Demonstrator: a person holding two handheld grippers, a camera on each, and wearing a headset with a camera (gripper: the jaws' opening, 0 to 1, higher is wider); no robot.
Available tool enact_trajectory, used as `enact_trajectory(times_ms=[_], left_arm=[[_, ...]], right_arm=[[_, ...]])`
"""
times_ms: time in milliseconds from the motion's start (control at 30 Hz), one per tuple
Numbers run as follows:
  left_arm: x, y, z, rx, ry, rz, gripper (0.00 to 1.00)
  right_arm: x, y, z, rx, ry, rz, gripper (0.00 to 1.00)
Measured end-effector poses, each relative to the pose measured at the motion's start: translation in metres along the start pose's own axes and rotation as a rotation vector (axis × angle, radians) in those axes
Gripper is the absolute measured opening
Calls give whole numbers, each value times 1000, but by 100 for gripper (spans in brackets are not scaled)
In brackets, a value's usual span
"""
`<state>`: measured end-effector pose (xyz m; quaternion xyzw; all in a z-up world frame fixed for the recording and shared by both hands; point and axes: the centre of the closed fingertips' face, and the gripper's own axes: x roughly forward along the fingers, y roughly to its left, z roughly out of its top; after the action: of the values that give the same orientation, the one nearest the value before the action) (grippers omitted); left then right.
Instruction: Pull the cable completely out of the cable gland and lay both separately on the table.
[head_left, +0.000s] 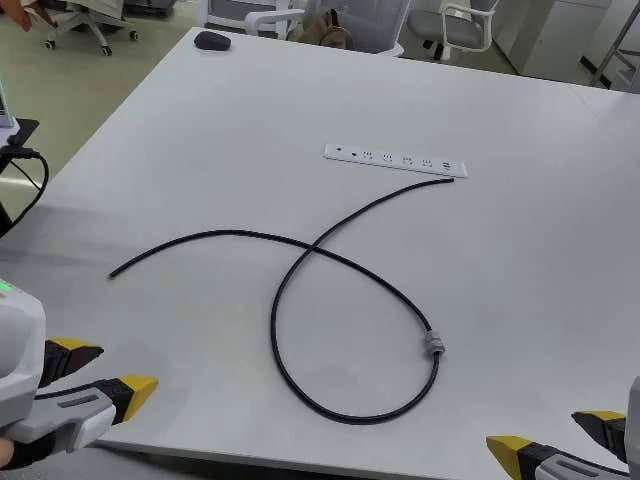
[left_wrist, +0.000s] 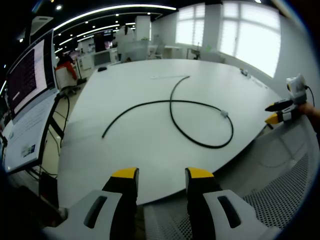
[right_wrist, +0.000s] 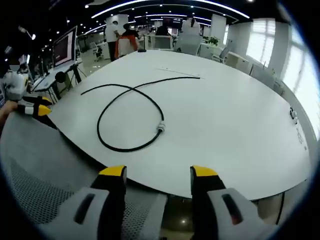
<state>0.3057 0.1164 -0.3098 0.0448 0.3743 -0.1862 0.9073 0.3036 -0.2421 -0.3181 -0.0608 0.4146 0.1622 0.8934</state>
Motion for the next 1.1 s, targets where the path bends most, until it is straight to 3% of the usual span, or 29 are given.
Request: enact_trajectory(times_ms=[967, 1100], left_arm=[[1, 0, -1, 9, 11, 0, 38], [0, 0, 2, 1, -8, 3, 37]], right_arm=[[0, 3, 0, -15, 3, 20, 47], [0, 3, -1, -18, 10, 22, 47]])
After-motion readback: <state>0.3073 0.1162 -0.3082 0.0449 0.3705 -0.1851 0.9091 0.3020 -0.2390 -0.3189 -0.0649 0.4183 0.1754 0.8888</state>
